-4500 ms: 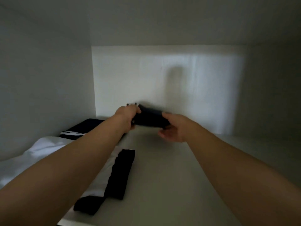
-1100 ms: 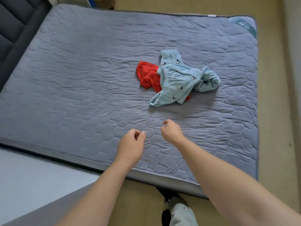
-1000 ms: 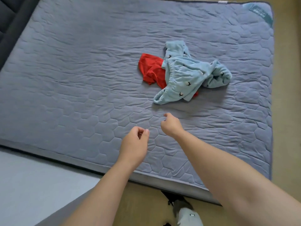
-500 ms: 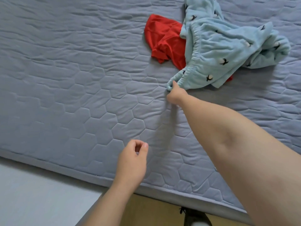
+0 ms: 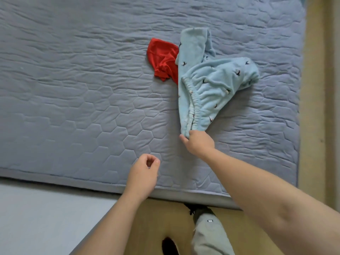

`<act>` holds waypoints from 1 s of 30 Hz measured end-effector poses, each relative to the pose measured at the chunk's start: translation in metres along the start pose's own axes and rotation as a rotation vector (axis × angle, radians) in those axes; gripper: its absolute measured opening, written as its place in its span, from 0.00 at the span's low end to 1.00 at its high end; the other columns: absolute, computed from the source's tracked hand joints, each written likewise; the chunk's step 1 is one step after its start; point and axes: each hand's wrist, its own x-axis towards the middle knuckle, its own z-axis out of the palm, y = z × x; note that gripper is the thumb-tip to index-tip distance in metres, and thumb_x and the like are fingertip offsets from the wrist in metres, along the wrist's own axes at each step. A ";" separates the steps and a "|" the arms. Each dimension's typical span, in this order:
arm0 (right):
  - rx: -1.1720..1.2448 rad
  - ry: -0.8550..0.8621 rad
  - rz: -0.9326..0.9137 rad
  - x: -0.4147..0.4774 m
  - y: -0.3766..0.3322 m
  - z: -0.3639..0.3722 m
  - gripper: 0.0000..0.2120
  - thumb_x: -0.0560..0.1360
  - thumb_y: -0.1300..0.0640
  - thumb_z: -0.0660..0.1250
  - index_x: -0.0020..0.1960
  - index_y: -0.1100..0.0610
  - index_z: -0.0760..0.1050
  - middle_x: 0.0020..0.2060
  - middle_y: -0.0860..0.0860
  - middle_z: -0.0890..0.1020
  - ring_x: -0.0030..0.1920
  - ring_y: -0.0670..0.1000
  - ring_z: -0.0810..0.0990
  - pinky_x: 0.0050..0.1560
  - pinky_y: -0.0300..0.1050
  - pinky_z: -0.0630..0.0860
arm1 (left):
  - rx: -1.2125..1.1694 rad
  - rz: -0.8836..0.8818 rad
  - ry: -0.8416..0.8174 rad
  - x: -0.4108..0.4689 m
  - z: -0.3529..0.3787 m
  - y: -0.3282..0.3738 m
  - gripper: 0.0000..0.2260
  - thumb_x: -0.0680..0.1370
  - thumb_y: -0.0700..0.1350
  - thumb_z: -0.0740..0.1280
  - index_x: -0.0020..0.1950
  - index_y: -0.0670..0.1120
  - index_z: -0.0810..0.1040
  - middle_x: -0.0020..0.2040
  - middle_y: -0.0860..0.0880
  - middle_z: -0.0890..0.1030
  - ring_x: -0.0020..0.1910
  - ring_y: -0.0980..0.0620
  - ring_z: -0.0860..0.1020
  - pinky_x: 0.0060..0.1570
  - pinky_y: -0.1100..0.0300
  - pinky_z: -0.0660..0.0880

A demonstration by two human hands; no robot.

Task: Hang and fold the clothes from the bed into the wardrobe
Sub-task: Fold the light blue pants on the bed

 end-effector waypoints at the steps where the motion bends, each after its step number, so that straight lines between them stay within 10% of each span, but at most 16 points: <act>1: -0.014 0.033 -0.011 -0.027 -0.003 -0.016 0.20 0.78 0.34 0.57 0.42 0.51 0.70 0.42 0.52 0.79 0.49 0.58 0.79 0.38 0.47 0.67 | 0.013 0.021 -0.014 -0.015 -0.009 0.007 0.06 0.80 0.47 0.66 0.43 0.52 0.76 0.38 0.55 0.81 0.37 0.50 0.82 0.41 0.55 0.76; 9: -0.026 0.400 -0.198 -0.221 -0.035 -0.173 0.14 0.75 0.49 0.63 0.46 0.59 0.79 0.45 0.58 0.80 0.50 0.61 0.78 0.44 0.48 0.74 | 0.117 0.251 -0.061 -0.097 -0.071 0.080 0.07 0.79 0.42 0.64 0.43 0.53 0.75 0.42 0.49 0.81 0.45 0.40 0.81 0.50 0.42 0.79; 22: 0.183 0.959 -0.395 -0.453 0.014 -0.341 0.13 0.68 0.65 0.69 0.36 0.55 0.65 0.34 0.51 0.72 0.37 0.56 0.71 0.39 0.48 0.70 | 0.326 0.852 -0.069 -0.219 -0.023 0.221 0.09 0.80 0.44 0.66 0.58 0.46 0.80 0.55 0.48 0.83 0.53 0.49 0.79 0.53 0.60 0.71; 30: 0.274 1.138 -0.513 -0.525 0.051 -0.384 0.06 0.67 0.69 0.64 0.38 0.62 0.67 0.32 0.50 0.70 0.35 0.52 0.65 0.35 0.42 0.61 | 0.396 0.982 -0.226 -0.295 0.038 0.227 0.03 0.67 0.53 0.62 0.37 0.62 0.73 0.40 0.58 0.81 0.44 0.51 0.80 0.41 0.58 0.74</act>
